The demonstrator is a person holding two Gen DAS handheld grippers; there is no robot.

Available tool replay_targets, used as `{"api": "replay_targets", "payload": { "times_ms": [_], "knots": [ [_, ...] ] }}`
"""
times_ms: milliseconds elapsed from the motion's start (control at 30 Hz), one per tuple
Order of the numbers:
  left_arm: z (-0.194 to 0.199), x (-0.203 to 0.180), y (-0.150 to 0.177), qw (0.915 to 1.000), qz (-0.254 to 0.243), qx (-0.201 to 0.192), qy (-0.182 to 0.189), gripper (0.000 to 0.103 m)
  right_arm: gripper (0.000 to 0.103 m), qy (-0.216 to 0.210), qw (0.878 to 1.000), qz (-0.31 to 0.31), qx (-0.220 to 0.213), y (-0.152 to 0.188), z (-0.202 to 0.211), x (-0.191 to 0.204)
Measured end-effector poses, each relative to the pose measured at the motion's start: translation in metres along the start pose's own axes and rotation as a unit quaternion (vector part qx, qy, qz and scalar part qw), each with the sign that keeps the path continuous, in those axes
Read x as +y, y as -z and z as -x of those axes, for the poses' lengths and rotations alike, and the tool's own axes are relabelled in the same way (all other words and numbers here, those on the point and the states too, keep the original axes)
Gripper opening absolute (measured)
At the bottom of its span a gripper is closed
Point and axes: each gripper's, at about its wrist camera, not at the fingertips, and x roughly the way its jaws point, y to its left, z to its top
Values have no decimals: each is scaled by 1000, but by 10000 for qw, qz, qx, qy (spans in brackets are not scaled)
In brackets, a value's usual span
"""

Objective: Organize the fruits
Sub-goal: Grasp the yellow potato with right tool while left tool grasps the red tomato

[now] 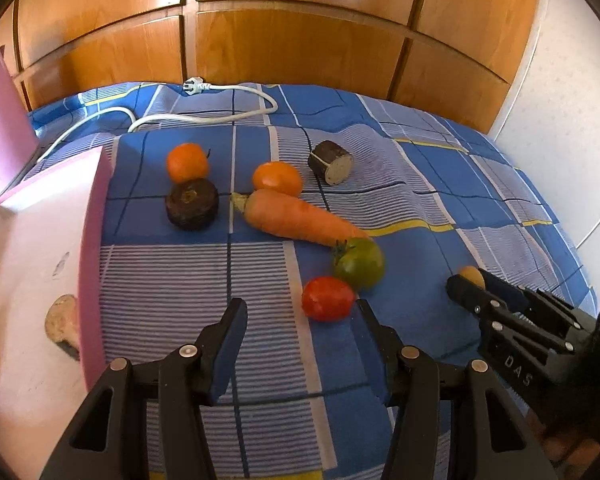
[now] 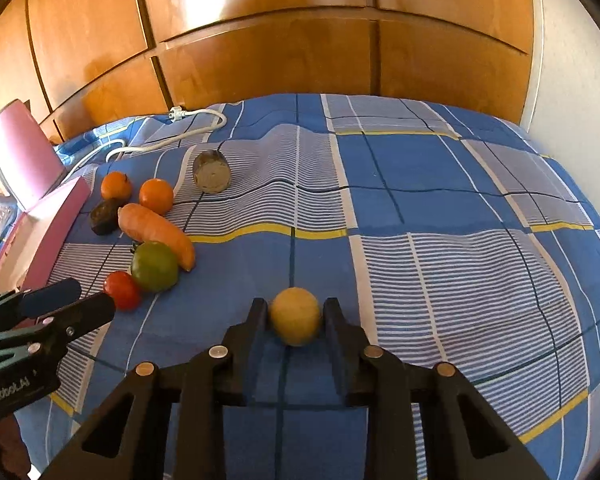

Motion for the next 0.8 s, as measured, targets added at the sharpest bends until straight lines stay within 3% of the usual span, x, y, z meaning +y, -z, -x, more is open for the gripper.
{"api": "replay_targets", "payload": {
  "times_ms": [200, 467, 800],
  "knots": [
    [-13, -7, -5, 9999, -96, 53, 89, 54, 29, -76, 9999, -22, -74, 1, -2, -2],
    [-25, -10, -5, 9999, -143, 30, 66, 35, 29, -97, 9999, -98, -79, 0, -5, -2],
    [-28, -12, 3, 9995, -262, -150, -9, 34, 26, -16, 9998, -102, -141, 2, -5, -2]
  ]
}}
